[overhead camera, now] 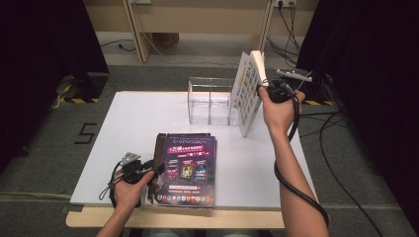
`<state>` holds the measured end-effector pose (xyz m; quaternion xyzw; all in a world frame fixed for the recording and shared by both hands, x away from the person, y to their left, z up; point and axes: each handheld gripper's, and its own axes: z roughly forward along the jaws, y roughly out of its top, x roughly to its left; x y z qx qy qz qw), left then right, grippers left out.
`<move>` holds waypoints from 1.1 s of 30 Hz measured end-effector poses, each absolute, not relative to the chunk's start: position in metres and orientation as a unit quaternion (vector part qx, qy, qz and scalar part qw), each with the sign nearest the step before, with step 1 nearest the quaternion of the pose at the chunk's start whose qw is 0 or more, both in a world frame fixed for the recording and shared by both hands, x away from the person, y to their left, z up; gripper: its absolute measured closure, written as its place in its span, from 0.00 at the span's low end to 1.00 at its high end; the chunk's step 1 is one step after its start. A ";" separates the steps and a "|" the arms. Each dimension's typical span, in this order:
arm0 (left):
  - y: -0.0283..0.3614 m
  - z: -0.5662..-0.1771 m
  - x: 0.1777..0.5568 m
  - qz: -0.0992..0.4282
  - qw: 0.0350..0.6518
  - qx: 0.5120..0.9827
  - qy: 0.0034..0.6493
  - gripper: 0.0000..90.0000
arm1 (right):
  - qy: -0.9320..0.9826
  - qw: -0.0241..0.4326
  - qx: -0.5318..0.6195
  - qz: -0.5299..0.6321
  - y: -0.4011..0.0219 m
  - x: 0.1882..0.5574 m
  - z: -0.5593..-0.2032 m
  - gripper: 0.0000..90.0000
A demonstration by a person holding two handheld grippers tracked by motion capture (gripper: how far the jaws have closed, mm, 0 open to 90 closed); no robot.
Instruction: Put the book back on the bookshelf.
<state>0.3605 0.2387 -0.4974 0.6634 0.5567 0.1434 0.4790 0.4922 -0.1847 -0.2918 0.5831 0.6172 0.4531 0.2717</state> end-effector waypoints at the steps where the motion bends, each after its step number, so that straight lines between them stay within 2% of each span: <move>1: 0.238 -0.497 0.361 0.143 0.479 0.663 0.556 0.49 | 0.618 0.269 0.581 0.455 -0.185 0.489 -0.292 0.65; 13: 0.237 -0.495 0.364 0.141 0.483 0.661 0.557 0.49 | 0.626 0.237 0.577 0.468 -0.186 0.462 -0.315 0.64; 27: 0.233 -0.489 0.373 0.139 0.474 0.667 0.559 0.47 | 0.639 0.203 0.590 0.450 -0.190 0.436 -0.363 0.64; 33: 0.228 -0.488 0.379 0.134 0.469 0.669 0.561 0.47 | 0.663 0.169 0.588 0.433 -0.179 0.431 -0.388 0.64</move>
